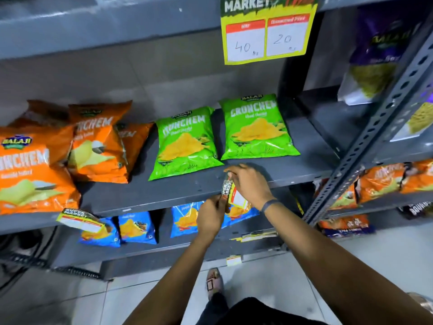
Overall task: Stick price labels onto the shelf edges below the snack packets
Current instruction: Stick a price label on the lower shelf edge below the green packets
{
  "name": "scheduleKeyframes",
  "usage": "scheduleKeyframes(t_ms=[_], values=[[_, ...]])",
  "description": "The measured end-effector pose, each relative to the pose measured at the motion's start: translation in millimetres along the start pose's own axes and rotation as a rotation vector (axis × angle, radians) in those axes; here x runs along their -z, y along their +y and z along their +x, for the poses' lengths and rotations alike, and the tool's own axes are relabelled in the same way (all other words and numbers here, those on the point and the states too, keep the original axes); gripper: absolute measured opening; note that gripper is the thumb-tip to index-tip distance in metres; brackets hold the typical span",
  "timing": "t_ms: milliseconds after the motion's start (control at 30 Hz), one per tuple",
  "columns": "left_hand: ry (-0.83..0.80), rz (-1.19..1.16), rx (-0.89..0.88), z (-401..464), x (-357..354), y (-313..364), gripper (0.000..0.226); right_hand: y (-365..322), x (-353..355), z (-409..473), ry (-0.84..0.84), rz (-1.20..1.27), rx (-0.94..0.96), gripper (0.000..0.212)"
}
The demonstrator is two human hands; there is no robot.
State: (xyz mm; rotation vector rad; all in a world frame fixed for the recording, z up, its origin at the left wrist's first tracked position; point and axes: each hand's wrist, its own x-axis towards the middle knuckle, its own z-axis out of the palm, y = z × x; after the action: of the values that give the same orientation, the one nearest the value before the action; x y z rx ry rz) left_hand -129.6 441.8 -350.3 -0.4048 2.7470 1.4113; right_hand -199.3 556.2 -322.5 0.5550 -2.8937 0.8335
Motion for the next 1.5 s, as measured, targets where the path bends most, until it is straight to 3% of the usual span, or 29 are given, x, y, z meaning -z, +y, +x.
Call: scheduleKeyframes(t_ms=[133, 267, 500, 667, 1000, 1200, 1367, 1500], values=[[-0.021, 0.152, -0.041, 5.2, 12.8, 4.9, 0.033, 5.0, 1.3, 6.9, -0.028, 0.069, -0.097, 0.016], [-0.006, 0.506, -0.214, 2.7, 29.1, 4.8, 0.030, 17.1, 8.1, -12.6, 0.056, 0.018, 0.009, 0.006], [-0.120, 0.918, -0.321, 13.3, 35.3, -9.5, 0.031, 25.1, -3.3, -42.4, -0.104, -0.520, 0.089, 0.024], [-0.130, 1.050, -0.333, 21.5, 28.1, -9.5, 0.024, 25.6, -13.8, -35.3, -0.110, -0.665, 0.060, 0.028], [-0.033, 1.051, -0.309, 27.7, 32.1, -10.6, 0.015, 24.3, -7.6, -33.2, -0.018, -0.422, 0.062, 0.023], [0.019, 1.011, -0.278, 31.9, 31.2, 9.9, 0.050, 20.6, -3.0, -27.6, -0.007, -0.311, 0.014, 0.014], [0.042, 0.983, -0.180, 29.5, 25.2, 22.2, 0.049, 16.8, 0.3, -26.9, -0.008, -0.307, -0.030, 0.018], [0.062, 0.917, -0.126, 22.1, 25.6, 20.3, 0.047, 9.6, -2.2, -42.2, 0.111, -0.236, -0.060, 0.020]])
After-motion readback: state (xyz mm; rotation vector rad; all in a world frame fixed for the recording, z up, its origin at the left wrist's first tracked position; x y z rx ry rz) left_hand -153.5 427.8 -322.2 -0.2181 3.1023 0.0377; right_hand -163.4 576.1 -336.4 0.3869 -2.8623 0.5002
